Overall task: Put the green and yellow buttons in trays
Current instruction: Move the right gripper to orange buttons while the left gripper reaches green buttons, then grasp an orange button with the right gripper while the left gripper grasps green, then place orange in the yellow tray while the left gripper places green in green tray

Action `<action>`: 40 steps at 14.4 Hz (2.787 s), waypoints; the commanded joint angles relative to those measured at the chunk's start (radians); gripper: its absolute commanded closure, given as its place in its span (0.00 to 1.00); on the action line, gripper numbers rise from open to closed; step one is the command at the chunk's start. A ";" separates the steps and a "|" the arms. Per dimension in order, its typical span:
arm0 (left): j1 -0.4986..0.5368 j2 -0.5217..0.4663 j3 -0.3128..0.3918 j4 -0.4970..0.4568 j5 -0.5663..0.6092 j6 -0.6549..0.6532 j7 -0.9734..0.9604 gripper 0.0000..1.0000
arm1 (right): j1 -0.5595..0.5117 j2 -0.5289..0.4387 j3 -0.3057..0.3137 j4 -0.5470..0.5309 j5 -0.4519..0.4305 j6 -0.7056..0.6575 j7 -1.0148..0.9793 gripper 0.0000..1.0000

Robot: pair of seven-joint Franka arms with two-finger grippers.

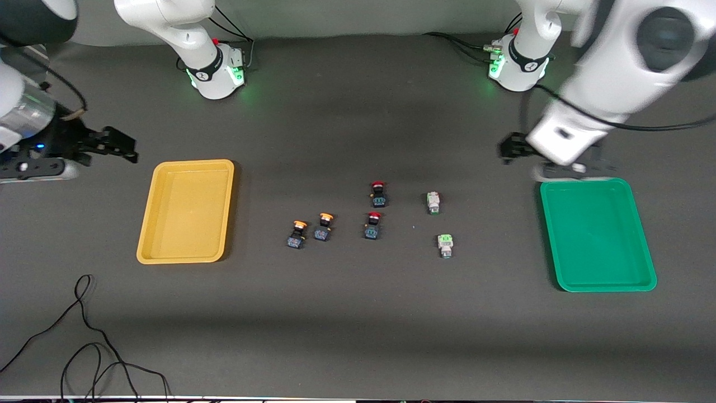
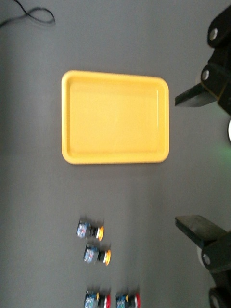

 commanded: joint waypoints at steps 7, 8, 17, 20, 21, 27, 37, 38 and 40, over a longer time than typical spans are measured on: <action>-0.157 0.020 0.020 -0.177 0.014 0.218 -0.174 0.00 | 0.236 0.208 -0.004 -0.011 0.072 0.212 0.411 0.00; -0.157 0.039 0.018 -0.214 0.023 0.280 -0.177 0.00 | 0.244 0.243 -0.004 -0.014 0.072 0.241 0.431 0.00; -0.174 0.358 0.020 -0.281 0.055 0.638 -0.215 0.00 | 0.290 0.559 -0.004 -0.077 0.076 0.639 0.511 0.00; -0.183 0.435 0.020 -0.288 0.057 0.734 -0.215 0.00 | 0.297 0.636 -0.004 -0.078 0.078 0.709 0.537 0.00; -0.187 0.458 0.020 -0.291 0.057 0.762 -0.215 0.00 | 0.297 0.656 -0.004 -0.077 0.079 0.731 0.537 0.00; -0.187 0.481 0.020 -0.301 0.057 0.765 -0.216 0.58 | 0.310 0.733 -0.004 -0.071 0.080 0.817 0.537 0.00; -0.134 0.282 0.024 -0.176 0.044 0.405 -0.223 1.00 | 0.308 0.656 0.003 -0.072 0.083 0.763 0.540 1.00; -0.128 0.264 0.026 -0.132 0.044 0.335 -0.221 1.00 | 0.308 0.617 0.002 -0.072 0.104 0.731 0.542 1.00; -0.096 0.239 0.027 -0.053 0.044 0.232 -0.221 1.00 | 0.301 0.529 -0.008 -0.072 0.139 0.638 0.543 1.00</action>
